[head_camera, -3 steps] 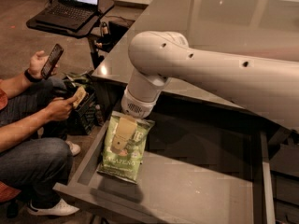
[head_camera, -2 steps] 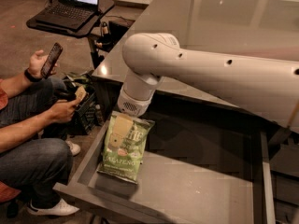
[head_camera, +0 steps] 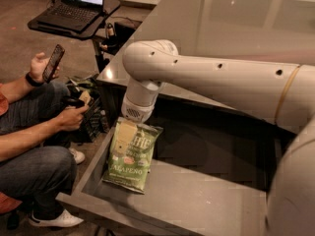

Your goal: Pick green jalapeno chip bag from top drawer and place on counter

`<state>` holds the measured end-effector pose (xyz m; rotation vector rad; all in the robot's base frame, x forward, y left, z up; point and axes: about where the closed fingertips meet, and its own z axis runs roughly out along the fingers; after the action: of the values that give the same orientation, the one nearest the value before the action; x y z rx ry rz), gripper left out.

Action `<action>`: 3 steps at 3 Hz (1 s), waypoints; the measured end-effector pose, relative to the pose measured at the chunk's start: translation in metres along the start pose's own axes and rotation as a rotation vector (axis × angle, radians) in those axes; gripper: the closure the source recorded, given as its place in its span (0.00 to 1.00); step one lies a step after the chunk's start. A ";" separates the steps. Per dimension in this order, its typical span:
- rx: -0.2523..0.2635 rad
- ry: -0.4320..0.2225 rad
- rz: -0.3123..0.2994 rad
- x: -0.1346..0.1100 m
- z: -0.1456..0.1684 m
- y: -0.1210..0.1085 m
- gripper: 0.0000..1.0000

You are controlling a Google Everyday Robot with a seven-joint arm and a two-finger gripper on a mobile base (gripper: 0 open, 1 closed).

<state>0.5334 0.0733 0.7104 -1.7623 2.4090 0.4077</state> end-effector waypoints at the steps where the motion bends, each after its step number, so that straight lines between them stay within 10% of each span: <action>1: 0.002 0.027 -0.007 -0.001 0.013 -0.006 0.00; 3: -0.003 0.050 -0.021 0.002 0.028 -0.007 0.18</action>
Offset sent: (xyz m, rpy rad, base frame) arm 0.0088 0.0049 -0.0304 -0.0544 0.0103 0.0246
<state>0.5382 0.0775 0.6818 -1.8192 2.4223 0.3697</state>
